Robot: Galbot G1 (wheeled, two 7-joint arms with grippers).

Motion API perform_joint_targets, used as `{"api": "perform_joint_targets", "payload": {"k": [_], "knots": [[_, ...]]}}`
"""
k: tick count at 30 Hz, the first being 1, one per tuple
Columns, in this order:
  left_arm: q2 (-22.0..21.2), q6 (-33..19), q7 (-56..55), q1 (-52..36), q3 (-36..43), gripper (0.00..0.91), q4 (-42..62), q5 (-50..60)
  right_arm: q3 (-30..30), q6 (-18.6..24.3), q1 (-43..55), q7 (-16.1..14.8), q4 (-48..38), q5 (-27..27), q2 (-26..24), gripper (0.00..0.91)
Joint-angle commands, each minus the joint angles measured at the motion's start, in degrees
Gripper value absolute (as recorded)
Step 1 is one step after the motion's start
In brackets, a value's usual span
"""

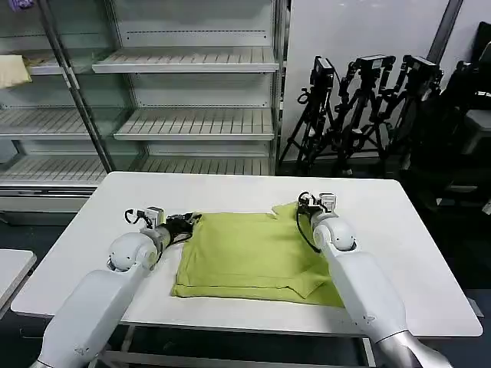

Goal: Fold and organize the clothes.

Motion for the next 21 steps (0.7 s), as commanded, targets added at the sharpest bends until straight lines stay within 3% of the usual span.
{"api": "perform_joint_targets", "payload": {"k": [1,11,17,21], "knots": [[-0.1,-0.9,-0.9,1.3,-1.2,0.010,-2.0,-1.0,0.2,1.2,-0.7,0.3,2.7,-0.6,-0.3,0.000],[3.1,-2.2,-2.0,9.8,-4.6,0.010,-14.5,-1.7,2.1,0.0,-11.1,1.9,24.5,4.3,-5.9,0.000],[5.0,-2.4,-3.9,18.1,-6.9,0.010,-24.0,-1.6,4.8,-0.9,-18.1,2.7,34.9,4.5,-9.6,0.000],[5.9,-5.0,-6.3,21.1,-7.9,0.010,-24.5,-1.7,6.2,-0.9,-24.4,2.8,39.9,4.3,-11.5,0.000]]}}
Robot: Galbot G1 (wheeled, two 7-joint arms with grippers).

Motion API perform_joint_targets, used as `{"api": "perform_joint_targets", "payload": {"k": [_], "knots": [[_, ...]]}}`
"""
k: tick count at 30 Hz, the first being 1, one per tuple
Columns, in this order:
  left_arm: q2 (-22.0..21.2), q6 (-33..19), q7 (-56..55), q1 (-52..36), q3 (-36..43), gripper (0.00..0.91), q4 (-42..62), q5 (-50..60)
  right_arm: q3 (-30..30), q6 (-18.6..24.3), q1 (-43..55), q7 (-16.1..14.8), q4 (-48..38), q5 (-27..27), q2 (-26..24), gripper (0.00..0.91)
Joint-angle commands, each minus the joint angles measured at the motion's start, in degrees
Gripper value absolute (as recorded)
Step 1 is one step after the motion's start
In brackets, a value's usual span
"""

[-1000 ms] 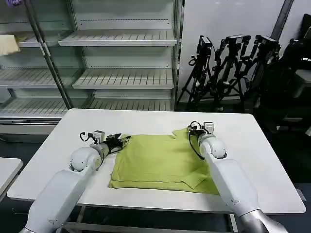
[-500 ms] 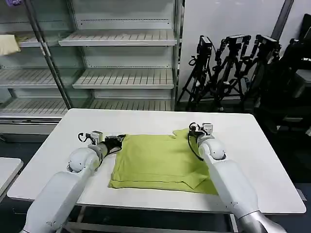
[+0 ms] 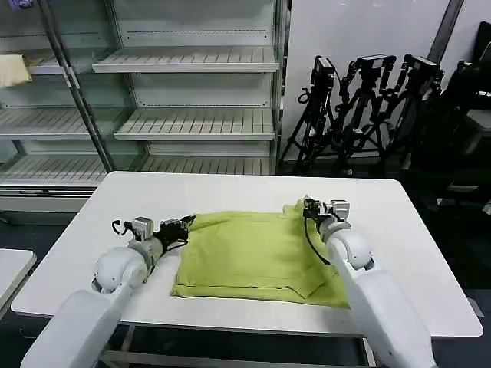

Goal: Fold and organize the clothes.

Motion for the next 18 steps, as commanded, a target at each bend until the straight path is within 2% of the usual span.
{"api": "perform_joint_targets", "payload": {"k": [1,8,18], "knots": [[2.7,-3.2,-3.8,12.3,-3.3,0.010,-11.8,-0.5,2.9,-0.1,-13.2,0.5,17.3,0.8,-4.7,0.000],[3.1,-3.5,-4.1,14.9,-3.8,0.010,-15.5,-0.5,5.1,-0.3,-20.5,0.2,23.2,-0.2,-4.9,0.000],[4.6,-3.5,-4.4,19.3,-6.5,0.010,-19.3,-0.5,7.9,-0.2,-25.0,-0.5,25.4,-1.3,-6.4,0.000]]}}
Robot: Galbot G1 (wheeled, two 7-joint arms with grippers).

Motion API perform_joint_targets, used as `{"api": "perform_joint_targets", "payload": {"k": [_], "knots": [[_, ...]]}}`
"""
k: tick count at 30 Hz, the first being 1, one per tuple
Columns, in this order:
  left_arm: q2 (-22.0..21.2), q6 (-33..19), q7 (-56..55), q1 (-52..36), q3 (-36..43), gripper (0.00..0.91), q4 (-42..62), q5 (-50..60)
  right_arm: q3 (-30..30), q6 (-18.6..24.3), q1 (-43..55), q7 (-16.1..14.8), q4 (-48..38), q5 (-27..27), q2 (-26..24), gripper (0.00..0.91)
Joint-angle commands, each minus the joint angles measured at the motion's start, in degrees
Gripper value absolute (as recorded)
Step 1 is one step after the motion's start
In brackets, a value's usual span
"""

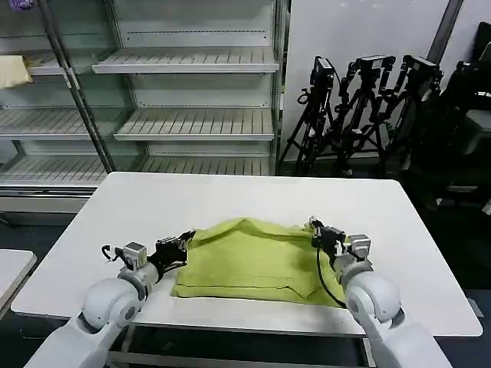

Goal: Fold and organize the clothes.

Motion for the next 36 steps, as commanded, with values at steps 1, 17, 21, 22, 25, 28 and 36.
{"api": "perform_joint_targets", "payload": {"k": [1,17,21,22,25,28,36], "knots": [[1.3,-0.8,-0.9,6.6,-2.5,0.010,-6.2,-0.1,2.6,0.0,-7.4,-0.3,5.8,-0.7,-1.5,0.000],[2.4,-0.5,-1.1,8.0,-2.6,0.010,-7.2,0.6,5.5,0.0,-10.0,-2.5,6.5,-0.1,-5.7,0.000],[2.4,0.2,-1.3,8.3,-2.6,0.010,-8.1,0.7,6.2,0.0,-11.1,-2.6,7.1,-0.2,-6.0,0.000],[2.5,0.2,-1.3,8.3,-2.6,0.010,-8.0,0.7,6.2,0.0,-11.4,-2.7,7.1,-0.3,-5.9,0.000],[2.5,0.3,-1.6,8.3,-2.5,0.010,-7.8,0.7,5.8,0.0,-11.9,-2.7,7.2,-0.6,-5.7,0.000],[2.6,0.6,-1.8,8.4,-2.5,0.020,-8.0,0.7,5.8,0.0,-12.4,-2.8,7.5,-1.3,-5.5,0.282],[2.3,1.7,-4.6,9.1,-3.6,0.907,-9.7,1.4,9.1,-0.4,-13.9,-4.2,8.8,-1.9,-6.5,0.907]]}}
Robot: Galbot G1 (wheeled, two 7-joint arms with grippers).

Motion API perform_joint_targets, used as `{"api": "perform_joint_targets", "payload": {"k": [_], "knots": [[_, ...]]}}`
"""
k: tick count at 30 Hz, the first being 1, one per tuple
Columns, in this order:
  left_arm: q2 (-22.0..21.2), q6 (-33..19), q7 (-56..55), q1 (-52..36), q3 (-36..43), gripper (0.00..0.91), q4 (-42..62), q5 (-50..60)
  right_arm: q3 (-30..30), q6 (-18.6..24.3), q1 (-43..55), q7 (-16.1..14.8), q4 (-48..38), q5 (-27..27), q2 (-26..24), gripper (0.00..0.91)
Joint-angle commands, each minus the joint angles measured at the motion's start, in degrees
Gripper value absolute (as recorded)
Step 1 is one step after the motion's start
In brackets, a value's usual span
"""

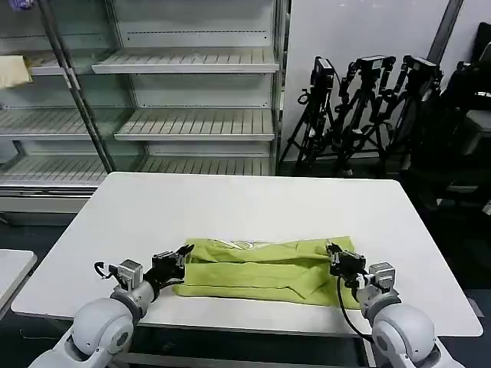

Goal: Fold and organize the clothes.

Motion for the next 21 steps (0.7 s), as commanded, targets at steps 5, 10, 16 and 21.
{"api": "perform_joint_targets", "payload": {"k": [5,10,16,21], "knots": [[-0.5,1.2,-8.5,1.2,-2.8,0.907,-5.3,-3.5,6.4,0.3,-5.0,-1.7,4.3,-0.2,-0.9,0.907],[-1.8,2.6,-15.1,4.2,-0.8,0.907,-8.7,-8.5,8.9,1.6,-8.6,-2.4,7.6,-0.5,0.2,0.907],[-4.3,2.2,-21.5,4.7,2.8,0.907,-5.5,-10.9,10.4,2.4,-11.1,-2.7,11.0,-1.9,0.8,0.907],[-5.2,-0.2,-21.7,4.0,3.5,0.907,-3.7,-11.1,11.2,2.7,-12.0,-3.1,11.3,-2.5,0.9,0.907]]}}
